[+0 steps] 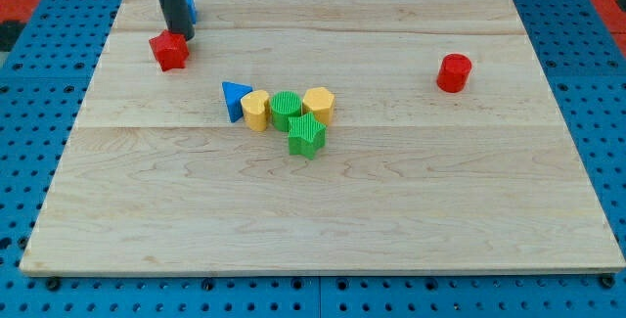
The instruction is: Push the heart into the red star along with the blue triangle
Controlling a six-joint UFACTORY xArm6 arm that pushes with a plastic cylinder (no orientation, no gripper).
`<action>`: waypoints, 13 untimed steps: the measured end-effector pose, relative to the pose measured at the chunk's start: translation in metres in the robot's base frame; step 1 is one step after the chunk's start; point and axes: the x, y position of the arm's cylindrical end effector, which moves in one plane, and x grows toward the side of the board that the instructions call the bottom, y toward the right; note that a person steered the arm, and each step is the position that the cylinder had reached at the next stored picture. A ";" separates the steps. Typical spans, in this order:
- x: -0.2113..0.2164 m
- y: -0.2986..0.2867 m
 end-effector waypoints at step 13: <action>0.131 0.066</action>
